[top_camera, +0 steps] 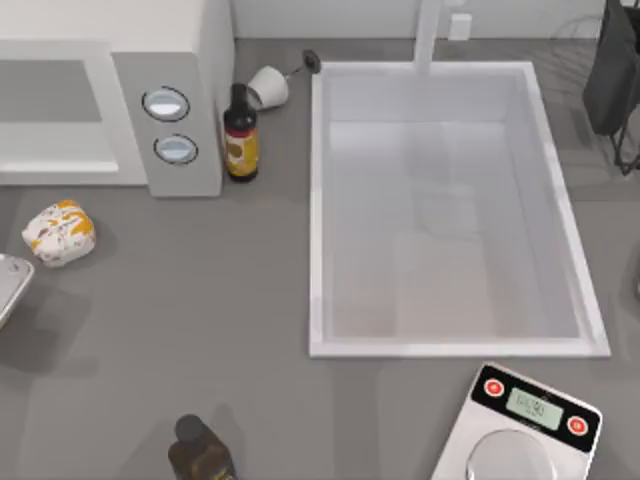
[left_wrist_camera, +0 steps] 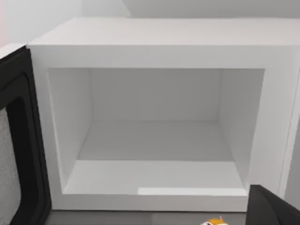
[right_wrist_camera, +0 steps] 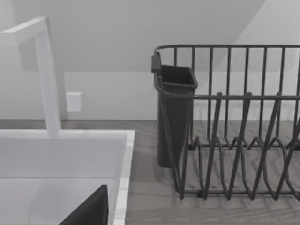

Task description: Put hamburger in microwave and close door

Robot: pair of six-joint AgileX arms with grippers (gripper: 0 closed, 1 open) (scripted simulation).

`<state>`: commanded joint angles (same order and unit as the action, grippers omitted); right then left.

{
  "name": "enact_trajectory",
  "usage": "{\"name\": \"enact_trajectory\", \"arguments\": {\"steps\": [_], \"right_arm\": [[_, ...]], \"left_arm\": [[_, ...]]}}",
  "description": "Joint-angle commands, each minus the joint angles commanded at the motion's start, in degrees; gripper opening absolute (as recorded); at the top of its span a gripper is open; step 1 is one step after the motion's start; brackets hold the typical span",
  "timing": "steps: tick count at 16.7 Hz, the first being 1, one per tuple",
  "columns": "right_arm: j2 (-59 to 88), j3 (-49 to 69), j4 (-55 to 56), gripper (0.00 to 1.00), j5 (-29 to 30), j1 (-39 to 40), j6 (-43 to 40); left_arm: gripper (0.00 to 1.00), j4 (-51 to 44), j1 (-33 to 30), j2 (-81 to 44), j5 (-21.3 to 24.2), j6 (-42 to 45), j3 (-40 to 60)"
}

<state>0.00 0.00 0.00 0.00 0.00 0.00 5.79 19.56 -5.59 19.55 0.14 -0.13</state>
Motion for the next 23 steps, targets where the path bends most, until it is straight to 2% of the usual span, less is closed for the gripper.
{"name": "enact_trajectory", "arguments": {"steps": [2, 4, 9, 11, 16, 23], "right_arm": [[0.0, 0.0, 0.0, 1.00, 0.0, 0.0, 0.0], [0.0, 0.0, 0.0, 1.00, 0.0, 0.0, 0.0], [0.0, 0.0, 0.0, 1.00, 0.0, 0.0, 0.0], [0.0, 0.0, 0.0, 1.00, 0.0, 0.0, 0.0], [0.0, 0.0, 0.0, 1.00, 0.0, 0.0, 0.0], [0.0, 0.0, 0.0, 1.00, 0.0, 0.0, 0.0]], "left_arm": [[0.00, 0.4, -0.9, -0.3, -0.9, 0.0, -0.1], [0.00, 1.6, -3.8, -1.3, -3.8, 0.0, -0.2], [0.00, 5.1, -15.0, -4.2, -15.0, 0.1, -0.9], [0.00, 6.0, -17.9, -4.9, -17.9, 0.1, -1.1], [0.00, 6.3, -18.4, -5.1, -18.4, 0.1, -0.9], [0.00, 13.4, -24.0, -15.2, -24.0, 0.3, 2.1]]}}
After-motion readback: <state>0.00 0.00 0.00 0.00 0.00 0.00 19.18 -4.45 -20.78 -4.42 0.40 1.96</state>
